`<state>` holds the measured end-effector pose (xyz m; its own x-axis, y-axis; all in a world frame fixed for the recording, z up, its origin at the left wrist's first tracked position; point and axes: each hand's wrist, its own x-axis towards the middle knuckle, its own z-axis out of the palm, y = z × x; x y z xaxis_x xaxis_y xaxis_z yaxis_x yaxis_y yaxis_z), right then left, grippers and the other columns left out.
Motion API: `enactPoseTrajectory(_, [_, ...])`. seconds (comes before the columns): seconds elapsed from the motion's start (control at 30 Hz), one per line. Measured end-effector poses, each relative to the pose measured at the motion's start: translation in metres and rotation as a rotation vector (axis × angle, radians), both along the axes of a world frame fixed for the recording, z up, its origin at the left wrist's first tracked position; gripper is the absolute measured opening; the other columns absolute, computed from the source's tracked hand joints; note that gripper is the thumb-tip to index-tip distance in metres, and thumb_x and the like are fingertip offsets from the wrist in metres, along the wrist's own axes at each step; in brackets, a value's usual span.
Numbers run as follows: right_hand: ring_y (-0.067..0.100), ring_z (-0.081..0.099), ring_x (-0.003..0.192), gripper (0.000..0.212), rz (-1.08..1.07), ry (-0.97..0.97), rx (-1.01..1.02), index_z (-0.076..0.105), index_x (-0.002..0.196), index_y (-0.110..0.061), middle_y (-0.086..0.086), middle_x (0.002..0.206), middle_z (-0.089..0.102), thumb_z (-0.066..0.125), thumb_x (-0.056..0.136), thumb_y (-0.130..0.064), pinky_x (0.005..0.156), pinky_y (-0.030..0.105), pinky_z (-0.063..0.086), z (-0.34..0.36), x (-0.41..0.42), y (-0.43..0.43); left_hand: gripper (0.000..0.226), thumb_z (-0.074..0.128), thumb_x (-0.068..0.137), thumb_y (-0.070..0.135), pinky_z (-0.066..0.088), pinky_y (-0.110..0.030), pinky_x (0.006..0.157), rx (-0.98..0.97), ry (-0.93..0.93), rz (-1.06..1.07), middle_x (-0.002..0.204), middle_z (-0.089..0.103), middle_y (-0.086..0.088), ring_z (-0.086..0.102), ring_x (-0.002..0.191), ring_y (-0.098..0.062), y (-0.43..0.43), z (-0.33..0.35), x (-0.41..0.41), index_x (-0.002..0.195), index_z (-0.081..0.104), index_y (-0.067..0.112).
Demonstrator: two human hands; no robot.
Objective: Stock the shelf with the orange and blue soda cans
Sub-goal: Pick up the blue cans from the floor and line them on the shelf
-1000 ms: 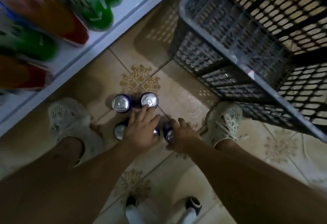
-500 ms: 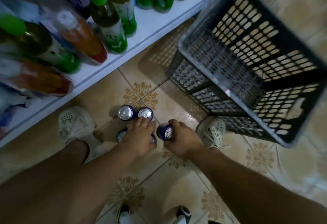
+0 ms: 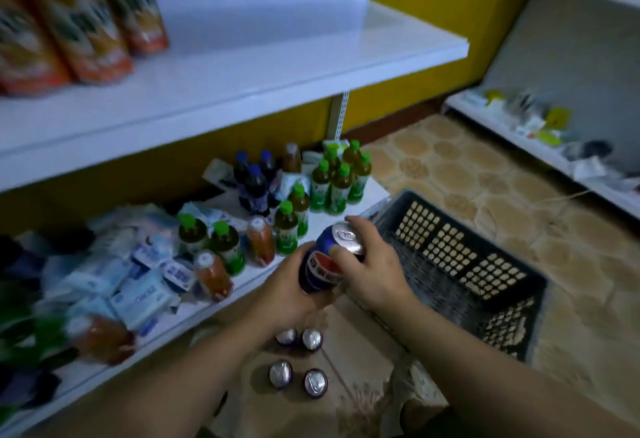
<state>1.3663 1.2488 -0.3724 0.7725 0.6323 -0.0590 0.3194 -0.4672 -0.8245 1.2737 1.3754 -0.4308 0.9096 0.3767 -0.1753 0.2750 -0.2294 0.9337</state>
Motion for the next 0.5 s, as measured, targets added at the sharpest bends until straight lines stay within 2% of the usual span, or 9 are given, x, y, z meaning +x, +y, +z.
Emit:
enactPoseTrajectory(0.1, [0.016, 0.057, 0.109, 0.054, -0.034, -0.002, 0.158, 0.044, 0.137, -0.033, -0.009, 0.121, 0.055, 0.059, 0.087, -0.047, 0.085, 0.038, 0.053, 0.055, -0.018, 0.019, 0.070, 0.083, 0.073, 0.018, 0.048, -0.012, 0.083, 0.016, -0.145, 0.047, 0.120, 0.056, 0.019, 0.056, 0.107, 0.007, 0.006, 0.060, -0.024, 0.117, 0.039, 0.048])
enactPoseTrajectory(0.2, [0.013, 0.062, 0.101, 0.050, -0.021, 0.011, 0.306, 0.052, 0.123, -0.040, -0.014, 0.111, 0.060, 0.058, 0.075, -0.052, 0.081, 0.039, 0.057, 0.106, -0.040, 0.036, 0.072, 0.083, 0.072, 0.014, 0.052, -0.017, 0.084, 0.025, -0.240, 0.121, 0.120, 0.057, 0.018, 0.059, 0.105, 0.005, 0.012, 0.108, -0.048, 0.120, 0.038, 0.046])
enactPoseTrajectory(0.33, [0.008, 0.060, 0.092, 0.035, 0.069, -0.023, 0.431, 0.050, 0.122, -0.038, -0.013, 0.105, 0.056, 0.060, 0.088, -0.035, 0.069, 0.025, 0.054, 0.164, -0.066, 0.060, 0.074, 0.083, 0.071, 0.011, 0.051, -0.015, 0.077, 0.070, -0.334, 0.204, 0.114, 0.058, 0.019, 0.060, 0.103, 0.003, 0.026, 0.163, -0.084, 0.122, 0.039, 0.042])
enactPoseTrajectory(0.4, [0.003, 0.057, 0.087, 0.034, 0.118, -0.031, 0.452, 0.050, 0.122, -0.035, -0.016, 0.099, 0.053, 0.060, 0.090, -0.032, 0.063, 0.019, 0.049, 0.189, -0.082, 0.075, 0.067, 0.082, 0.072, 0.010, 0.051, -0.017, 0.080, 0.083, -0.370, 0.233, 0.114, 0.060, 0.019, 0.061, 0.104, 0.002, 0.038, 0.182, -0.103, 0.116, 0.044, 0.043])
enactPoseTrajectory(0.5, [0.006, 0.059, 0.087, 0.025, 0.213, -0.057, 0.451, 0.052, 0.113, -0.034, -0.008, 0.101, 0.059, 0.059, 0.089, -0.033, 0.065, 0.022, 0.050, 0.215, -0.110, 0.109, 0.065, 0.082, 0.072, 0.015, 0.051, -0.022, 0.089, 0.119, -0.373, 0.296, 0.115, 0.061, 0.018, 0.060, 0.107, 0.000, 0.064, 0.206, -0.136, 0.116, 0.044, 0.043])
